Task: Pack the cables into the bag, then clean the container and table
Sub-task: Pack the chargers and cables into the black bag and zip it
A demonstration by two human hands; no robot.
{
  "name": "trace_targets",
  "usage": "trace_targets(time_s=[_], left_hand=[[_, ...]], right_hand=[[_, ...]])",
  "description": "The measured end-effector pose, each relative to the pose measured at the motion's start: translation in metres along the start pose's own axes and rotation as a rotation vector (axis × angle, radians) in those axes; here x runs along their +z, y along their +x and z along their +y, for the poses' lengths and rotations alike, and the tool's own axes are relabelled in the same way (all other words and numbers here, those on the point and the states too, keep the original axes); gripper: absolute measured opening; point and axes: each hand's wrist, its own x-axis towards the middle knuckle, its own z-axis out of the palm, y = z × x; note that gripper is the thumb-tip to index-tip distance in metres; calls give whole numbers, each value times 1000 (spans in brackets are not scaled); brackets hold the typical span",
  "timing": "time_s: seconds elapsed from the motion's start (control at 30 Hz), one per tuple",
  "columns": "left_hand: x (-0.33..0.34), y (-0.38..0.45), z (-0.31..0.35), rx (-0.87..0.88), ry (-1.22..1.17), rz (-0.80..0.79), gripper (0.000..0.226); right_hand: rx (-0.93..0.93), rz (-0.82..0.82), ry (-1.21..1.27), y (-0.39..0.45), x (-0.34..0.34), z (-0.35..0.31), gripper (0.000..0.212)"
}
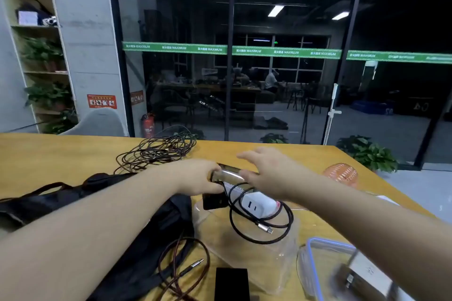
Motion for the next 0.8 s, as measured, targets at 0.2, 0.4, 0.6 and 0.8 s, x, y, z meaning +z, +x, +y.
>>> trace_targets(time_s=[0.2,0.4,0.6,0.8], left_hand=[[32,-8,6,28,-162,11,77],[52,-8,4,-3,-293,98,76],[57,-9,-1,-1,-290,146,63],[58,-14,-6,33,-345,223,56]], right_hand=[[71,-217,-32,-9,27,3,50],[138,-220,-83,-5,41,5,54],[149,-221,-53,-5,45,8,57],[166,-151,66,-10,48,10,60]])
